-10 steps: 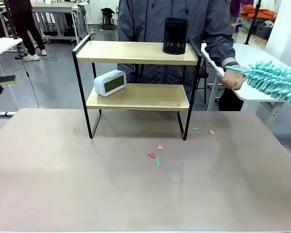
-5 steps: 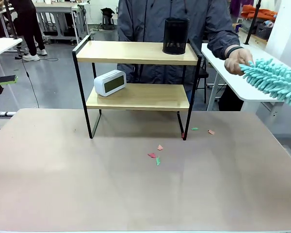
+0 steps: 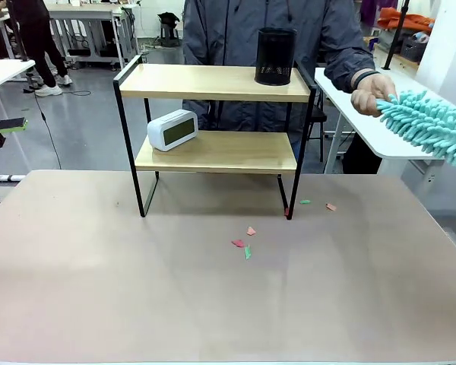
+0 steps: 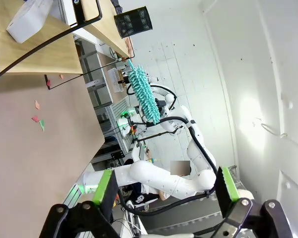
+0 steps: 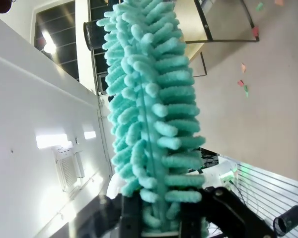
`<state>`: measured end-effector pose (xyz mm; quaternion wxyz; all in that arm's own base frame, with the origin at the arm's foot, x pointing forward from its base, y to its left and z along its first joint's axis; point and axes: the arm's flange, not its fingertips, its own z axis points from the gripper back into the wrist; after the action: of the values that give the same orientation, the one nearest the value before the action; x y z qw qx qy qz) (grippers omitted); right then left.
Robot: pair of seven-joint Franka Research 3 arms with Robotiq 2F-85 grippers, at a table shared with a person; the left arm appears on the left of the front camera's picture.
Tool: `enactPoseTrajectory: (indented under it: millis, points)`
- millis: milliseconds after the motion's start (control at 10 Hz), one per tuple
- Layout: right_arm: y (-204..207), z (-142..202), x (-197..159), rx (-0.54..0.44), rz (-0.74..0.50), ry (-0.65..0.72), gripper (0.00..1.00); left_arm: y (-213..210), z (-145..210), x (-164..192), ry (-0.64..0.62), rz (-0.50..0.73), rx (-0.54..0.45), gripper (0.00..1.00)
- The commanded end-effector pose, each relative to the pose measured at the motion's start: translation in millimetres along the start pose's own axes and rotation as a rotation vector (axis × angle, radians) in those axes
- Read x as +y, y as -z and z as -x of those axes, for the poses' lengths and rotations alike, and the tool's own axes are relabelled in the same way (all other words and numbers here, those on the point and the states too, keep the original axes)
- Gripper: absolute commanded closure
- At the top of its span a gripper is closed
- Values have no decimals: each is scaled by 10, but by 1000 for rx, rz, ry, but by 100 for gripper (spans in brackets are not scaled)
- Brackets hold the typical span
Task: Clean the shelf.
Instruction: Hand the Duster back to the human.
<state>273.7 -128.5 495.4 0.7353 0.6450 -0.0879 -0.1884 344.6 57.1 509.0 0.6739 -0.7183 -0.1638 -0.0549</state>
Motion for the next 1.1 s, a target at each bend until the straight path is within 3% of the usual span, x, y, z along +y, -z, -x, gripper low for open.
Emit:
enactPoseTrajectory:
  millis: [0,100,200,300,500,700,1000]
  points:
    - [131,83,-45,-9,3,-1,27,-24,1,-17,16,-5,15,0]
    - [134,81,-41,-9,8,-3,0,-24,1,-17,16,-5,15,0]
    - [132,81,-34,-11,11,-10,14,-24,1,-17,16,-5,15,0]
    - [135,90,-21,-11,10,-20,0,-24,1,-17,16,-5,15,0]
    - [150,166,50,18,-2,-73,0,-24,1,-17,16,-5,15,0]
    - [267,295,177,108,12,-134,0,-24,1,-17,16,-5,15,0]
    - [988,206,321,328,38,-225,0,-24,1,-17,16,-5,15,0]
